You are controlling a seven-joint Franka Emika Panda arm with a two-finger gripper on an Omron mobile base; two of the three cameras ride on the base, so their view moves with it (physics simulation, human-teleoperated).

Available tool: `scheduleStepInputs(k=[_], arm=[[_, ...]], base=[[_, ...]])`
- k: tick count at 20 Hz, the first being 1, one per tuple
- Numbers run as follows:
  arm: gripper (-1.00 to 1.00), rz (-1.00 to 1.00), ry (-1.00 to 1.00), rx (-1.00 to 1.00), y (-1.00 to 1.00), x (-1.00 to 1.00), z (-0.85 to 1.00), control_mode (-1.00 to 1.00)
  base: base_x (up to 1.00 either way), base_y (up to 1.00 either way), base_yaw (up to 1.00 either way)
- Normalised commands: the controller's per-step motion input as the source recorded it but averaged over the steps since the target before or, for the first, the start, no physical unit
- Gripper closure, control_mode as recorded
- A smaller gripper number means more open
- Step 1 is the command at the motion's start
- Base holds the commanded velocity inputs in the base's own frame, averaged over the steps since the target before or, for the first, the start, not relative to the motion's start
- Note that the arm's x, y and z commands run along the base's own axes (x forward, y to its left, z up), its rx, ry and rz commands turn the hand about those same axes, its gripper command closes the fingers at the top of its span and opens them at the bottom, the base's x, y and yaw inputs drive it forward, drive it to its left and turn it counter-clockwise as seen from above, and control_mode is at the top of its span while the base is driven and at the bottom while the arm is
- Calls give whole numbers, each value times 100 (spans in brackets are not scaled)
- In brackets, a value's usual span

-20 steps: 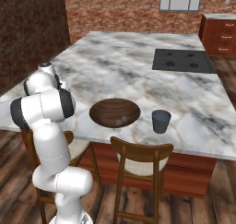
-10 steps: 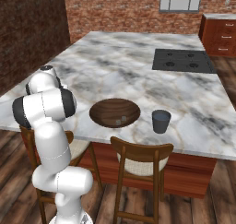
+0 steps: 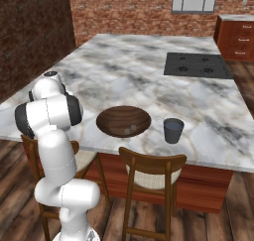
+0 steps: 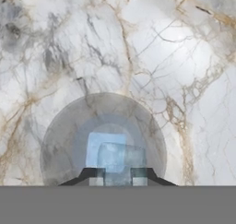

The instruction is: There are four ice cubes in the ice bowl. Place two ice cubes in each glass of water.

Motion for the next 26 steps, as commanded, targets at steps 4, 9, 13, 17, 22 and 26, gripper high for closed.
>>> scheduleStepInputs(k=[4,9,13,17,22,26], arm=[[-100,-2,0,0,0,1,0,-100],[-100,-2,0,0,0,4,0,-100],[-100,-2,0,0,0,3,0,-100],[-100,-1,0,2,0,1,0,-100],[-100,-1,-2,13,-31,-21,23,-100],[-100,-9,-5,16,-76,-55,35,-100]], base=[[0,0,0],[0,0,0],[0,0,0],[0,0,0],[0,0,0],[0,0,0]])
